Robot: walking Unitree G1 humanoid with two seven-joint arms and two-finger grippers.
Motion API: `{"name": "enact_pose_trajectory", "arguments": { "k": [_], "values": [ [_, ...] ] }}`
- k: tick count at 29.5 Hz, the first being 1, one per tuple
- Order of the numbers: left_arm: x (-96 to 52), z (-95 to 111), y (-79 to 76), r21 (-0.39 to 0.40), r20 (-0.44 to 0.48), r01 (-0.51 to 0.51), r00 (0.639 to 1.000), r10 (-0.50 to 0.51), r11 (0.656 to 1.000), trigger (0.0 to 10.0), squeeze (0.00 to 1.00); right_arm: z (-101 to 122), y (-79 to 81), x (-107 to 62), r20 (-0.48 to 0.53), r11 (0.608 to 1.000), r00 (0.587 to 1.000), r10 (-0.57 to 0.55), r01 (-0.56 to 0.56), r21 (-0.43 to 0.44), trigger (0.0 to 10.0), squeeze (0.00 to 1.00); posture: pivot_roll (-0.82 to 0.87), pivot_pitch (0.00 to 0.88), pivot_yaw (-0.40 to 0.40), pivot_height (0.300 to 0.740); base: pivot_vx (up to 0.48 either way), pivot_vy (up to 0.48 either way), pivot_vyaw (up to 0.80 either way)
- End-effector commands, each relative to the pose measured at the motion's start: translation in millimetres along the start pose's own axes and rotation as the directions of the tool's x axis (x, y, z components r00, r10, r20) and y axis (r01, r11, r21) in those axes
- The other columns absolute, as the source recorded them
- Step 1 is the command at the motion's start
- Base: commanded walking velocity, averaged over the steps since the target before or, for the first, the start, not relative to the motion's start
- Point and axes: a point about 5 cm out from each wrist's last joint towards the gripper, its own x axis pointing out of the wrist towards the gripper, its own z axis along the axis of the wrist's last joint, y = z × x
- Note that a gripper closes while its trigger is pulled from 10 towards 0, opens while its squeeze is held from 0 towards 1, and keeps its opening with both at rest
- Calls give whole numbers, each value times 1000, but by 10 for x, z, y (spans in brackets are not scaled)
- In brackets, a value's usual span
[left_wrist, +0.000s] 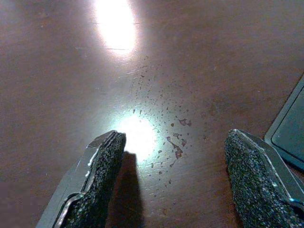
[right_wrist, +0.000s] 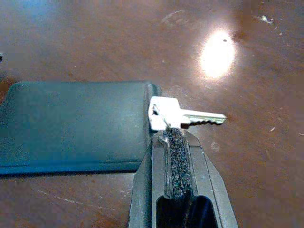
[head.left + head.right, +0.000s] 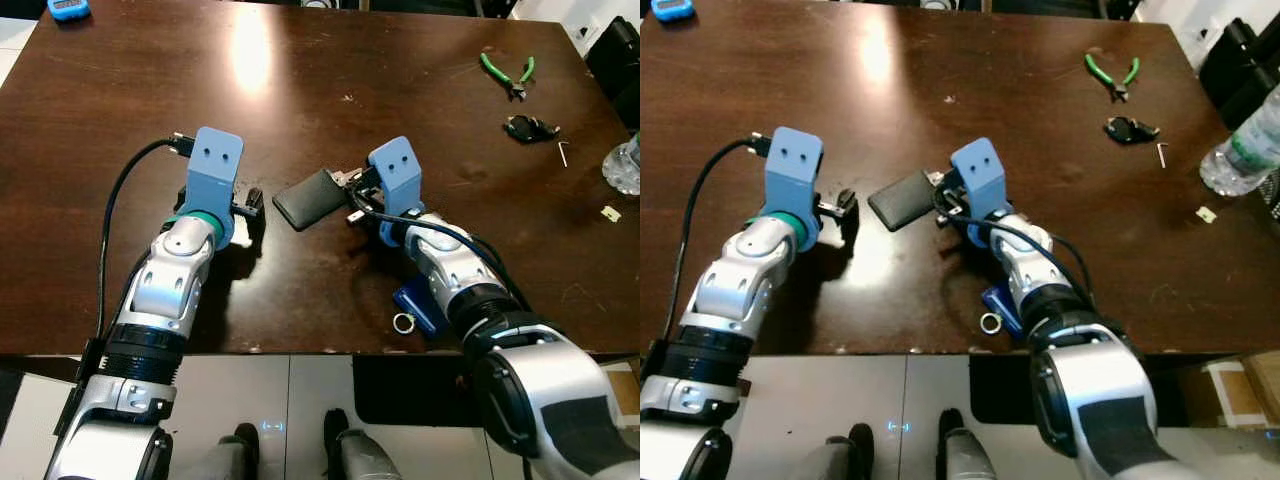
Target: Hang keys on a hook
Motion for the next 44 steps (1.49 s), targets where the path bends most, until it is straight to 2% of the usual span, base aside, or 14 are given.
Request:
{"name": "enact_pose_trajectory", "arguments": {
  "k": [1, 3, 4, 5, 6, 18, 19, 24, 25, 27, 29, 31, 40, 44],
  "values": [
    [-25, -94, -26, 2, -28, 3, 1000, -3, 1000, 10000, 0, -22, -4, -23, 25, 1000, 1000, -4, 3, 29, 0, 0, -119, 292, 23, 740, 0, 0, 0],
    [-34, -92, -29, 1, -26, 5, 1000, -5, 1000, 10000, 0, 10, -5, -25, 52, 999, 999, 4, -6, 37, 0, 0, -119, 282, 22, 740, 0, 0, 0],
    [-43, -89, -32, 1, -24, 6, 1000, -6, 1000, 10000, 0, 37, -10, -29, 76, 999, 997, 6, -9, 40, 5647, 0, -119, 276, 23, 740, 0, 0, 0],
    [-43, -89, -32, 1, -24, 6, 1000, -6, 1000, 10000, 0, 37, -10, -29, 76, 999, 997, 6, -9, 40, 5647, 0, -119, 276, 23, 740, 0, 0, 0],
    [-59, -80, -33, 0, -19, 9, 1000, -9, 1000, 10000, 0, 69, -12, -39, 107, 999, 994, 11, -15, 43, 10000, 0, -121, 269, 25, 740, 0, 0, 0],
    [-184, 39, -108, 21, 34, 61, 997, -62, 998, 10000, 0, 118, 71, -175, 223, 998, 973, 55, -63, 27, 10000, 0, -133, 240, 39, 740, 0, 0, 0],
    [-209, 71, -144, 23, 47, 77, 996, -78, 997, 10000, 0, 175, 43, -229, 268, 997, 963, 25, -44, 64, 10000, 0, -136, 230, 42, 740, 0, 0, 0],
    [-213, 77, -152, 23, 50, 80, 995, -81, 997, 10000, 0, 196, 26, -244, 281, 996, 960, 11, -36, 84, 10000, 0, -136, 230, 42, 740, 0, 0, 0],
    [-217, 86, -159, 22, 53, 82, 995, -84, 996, 10000, 0, 249, -4, -268, 311, 993, 950, -16, -22, 119, 10000, 0, -137, 226, 43, 740, 0, 0, 0],
    [-230, 135, -160, 20, 77, 80, 994, -81, 997, 10000, 0, 416, -76, -368, 418, 985, 901, -114, 47, 167, 10000, 0, -141, 212, 51, 740, 0, 0, 0],
    [-230, 135, -160, 20, 77, 80, 994, -81, 997, 10000, 0, 416, -76, -368, 418, 985, 901, -114, 47, 167, 10000, 0, -141, 212, 51, 740, 0, 0, 0],
    [-263, 192, -155, 30, 108, 78, 991, -81, 996, 10000, 0, 485, -74, -471, 473, 984, 868, -149, 84, 156, 10000, 0, -139, 208, 53, 740, 0, 0, 0],
    [-357, 256, -137, 60, 143, 84, 985, -92, 995, 10000, 0, 521, -7, -704, 498, 983, 848, -184, 150, 109, 10000, 0, -147, 199, 65, 740, 0, 0, 0],
    [-370, 261, -136, 60, 144, 86, 985, -94, 994, 10000, 0, 541, 2, -739, 499, 981, 844, -194, 159, 112, 10000, 0, -149, 196, 67, 740, 0, 0, 0]
  ]
}}
